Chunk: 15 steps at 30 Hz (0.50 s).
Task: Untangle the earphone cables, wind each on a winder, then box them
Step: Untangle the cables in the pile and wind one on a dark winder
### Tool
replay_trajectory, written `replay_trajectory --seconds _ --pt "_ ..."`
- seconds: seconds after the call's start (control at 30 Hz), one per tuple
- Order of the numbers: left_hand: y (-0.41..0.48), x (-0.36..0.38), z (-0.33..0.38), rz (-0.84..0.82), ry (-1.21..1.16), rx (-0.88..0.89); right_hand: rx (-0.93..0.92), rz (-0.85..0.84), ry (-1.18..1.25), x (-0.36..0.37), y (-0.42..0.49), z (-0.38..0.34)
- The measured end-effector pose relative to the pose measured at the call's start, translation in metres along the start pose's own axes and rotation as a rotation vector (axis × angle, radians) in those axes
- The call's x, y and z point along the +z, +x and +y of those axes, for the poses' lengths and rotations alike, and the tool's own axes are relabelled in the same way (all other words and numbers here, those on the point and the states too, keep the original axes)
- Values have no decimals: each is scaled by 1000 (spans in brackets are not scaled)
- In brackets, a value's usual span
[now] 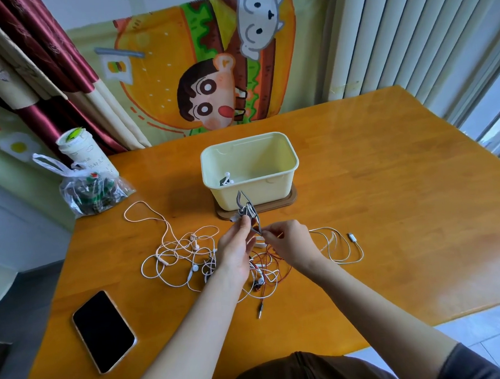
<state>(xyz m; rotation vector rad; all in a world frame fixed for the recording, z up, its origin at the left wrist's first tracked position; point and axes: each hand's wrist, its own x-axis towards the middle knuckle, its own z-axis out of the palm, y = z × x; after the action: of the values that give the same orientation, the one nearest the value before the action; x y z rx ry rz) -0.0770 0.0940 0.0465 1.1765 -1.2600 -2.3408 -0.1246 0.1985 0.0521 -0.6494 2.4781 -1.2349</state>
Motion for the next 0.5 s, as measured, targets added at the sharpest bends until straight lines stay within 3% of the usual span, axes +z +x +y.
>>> replay_trajectory --seconds 0.17,0.5 --pt "1 -2 -4 82 115 80 -29 -27 -54 2 -6 -1" --pt "4 -20 -10 97 538 293 -93 -58 -37 -9 -3 -10"
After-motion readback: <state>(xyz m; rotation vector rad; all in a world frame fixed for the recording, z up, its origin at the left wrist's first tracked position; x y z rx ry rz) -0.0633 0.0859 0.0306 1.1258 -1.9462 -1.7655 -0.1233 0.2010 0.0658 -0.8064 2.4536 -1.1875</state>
